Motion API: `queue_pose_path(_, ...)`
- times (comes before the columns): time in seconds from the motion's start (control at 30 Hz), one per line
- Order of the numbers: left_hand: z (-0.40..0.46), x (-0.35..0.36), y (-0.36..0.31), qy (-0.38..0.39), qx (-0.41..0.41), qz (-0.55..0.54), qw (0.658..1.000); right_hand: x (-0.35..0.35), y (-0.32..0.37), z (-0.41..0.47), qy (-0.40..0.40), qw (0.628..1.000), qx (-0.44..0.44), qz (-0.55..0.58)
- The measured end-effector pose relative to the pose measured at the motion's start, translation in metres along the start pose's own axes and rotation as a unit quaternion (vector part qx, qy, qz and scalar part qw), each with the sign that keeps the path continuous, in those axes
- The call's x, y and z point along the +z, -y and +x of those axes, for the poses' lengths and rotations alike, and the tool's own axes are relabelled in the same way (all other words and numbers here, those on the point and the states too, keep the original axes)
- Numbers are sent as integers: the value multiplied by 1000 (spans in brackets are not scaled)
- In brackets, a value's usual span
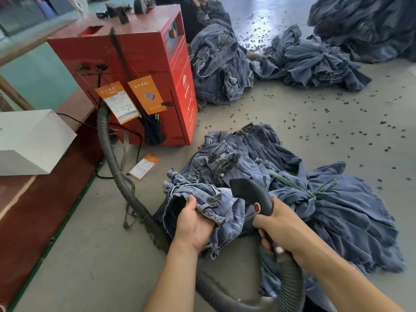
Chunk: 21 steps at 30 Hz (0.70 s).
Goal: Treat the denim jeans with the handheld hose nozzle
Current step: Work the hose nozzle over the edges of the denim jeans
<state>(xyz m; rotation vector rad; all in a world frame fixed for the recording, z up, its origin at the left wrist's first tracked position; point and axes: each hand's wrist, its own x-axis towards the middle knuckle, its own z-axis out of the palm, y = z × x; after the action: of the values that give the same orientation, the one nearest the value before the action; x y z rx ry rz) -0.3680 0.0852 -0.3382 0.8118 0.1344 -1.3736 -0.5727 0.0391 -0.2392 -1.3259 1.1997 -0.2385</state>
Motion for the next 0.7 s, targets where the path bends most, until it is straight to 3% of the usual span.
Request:
queue_pose_path(0.13,0,3,-3,6,-26,51,998,13,-4,-17,85,991,13,-106)
queue_pose_path(0.33,-4,1,-3,49,-14,20,999,8,5,9,-16,997,-16,-69)
queue_pose_path(0.57,-3,9,-6,92,-10,-24,995,17,-3,-20,51,961,-72,-263)
queue_pose_path(0.7,-10,8,1,144,-14,-8,989,18,12,3,-6,960,-73,-270)
